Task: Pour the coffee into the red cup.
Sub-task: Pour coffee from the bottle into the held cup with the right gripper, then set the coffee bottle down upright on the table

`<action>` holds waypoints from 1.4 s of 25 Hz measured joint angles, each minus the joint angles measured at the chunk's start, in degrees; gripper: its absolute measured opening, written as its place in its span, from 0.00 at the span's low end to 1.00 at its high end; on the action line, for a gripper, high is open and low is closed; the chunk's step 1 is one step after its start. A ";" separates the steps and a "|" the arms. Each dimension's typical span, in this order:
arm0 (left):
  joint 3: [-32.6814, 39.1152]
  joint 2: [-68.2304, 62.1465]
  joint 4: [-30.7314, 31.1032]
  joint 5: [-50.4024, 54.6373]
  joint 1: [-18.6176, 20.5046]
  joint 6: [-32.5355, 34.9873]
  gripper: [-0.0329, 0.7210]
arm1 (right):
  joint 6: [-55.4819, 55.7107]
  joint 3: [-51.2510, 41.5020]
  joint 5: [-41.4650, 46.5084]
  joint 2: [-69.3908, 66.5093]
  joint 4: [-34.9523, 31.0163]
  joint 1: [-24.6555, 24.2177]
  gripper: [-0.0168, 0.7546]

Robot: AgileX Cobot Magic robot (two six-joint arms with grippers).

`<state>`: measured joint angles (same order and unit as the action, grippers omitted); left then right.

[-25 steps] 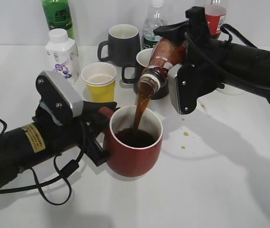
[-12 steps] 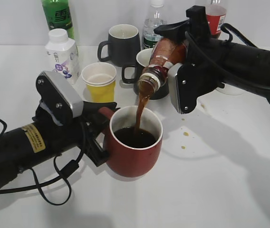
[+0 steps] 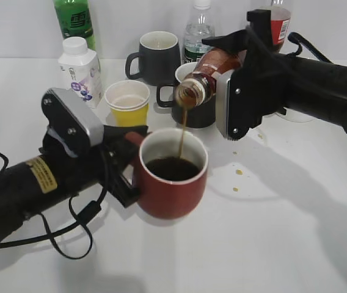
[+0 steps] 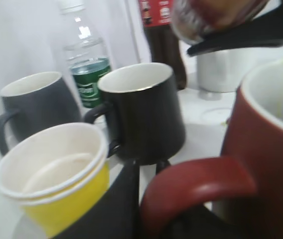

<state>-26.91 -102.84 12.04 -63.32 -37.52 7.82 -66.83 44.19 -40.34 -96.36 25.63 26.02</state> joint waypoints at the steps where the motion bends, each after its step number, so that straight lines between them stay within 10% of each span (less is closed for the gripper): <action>1: 0.00 0.00 -1.10 -0.56 0.00 0.00 0.14 | 1.41 0.00 0.48 0.00 0.00 0.00 0.68; 16: 2.04 3.19 -16.53 -1.85 0.00 0.06 0.14 | 42.28 2.84 0.67 0.00 -3.57 0.00 0.68; 35: 5.87 14.16 -45.26 -2.27 3.48 10.50 0.14 | 49.44 -0.48 2.06 0.00 -47.95 0.04 0.68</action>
<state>-21.04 -88.68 -33.22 -65.59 -34.04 18.32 -17.38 43.71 -38.28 -96.36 -22.33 26.07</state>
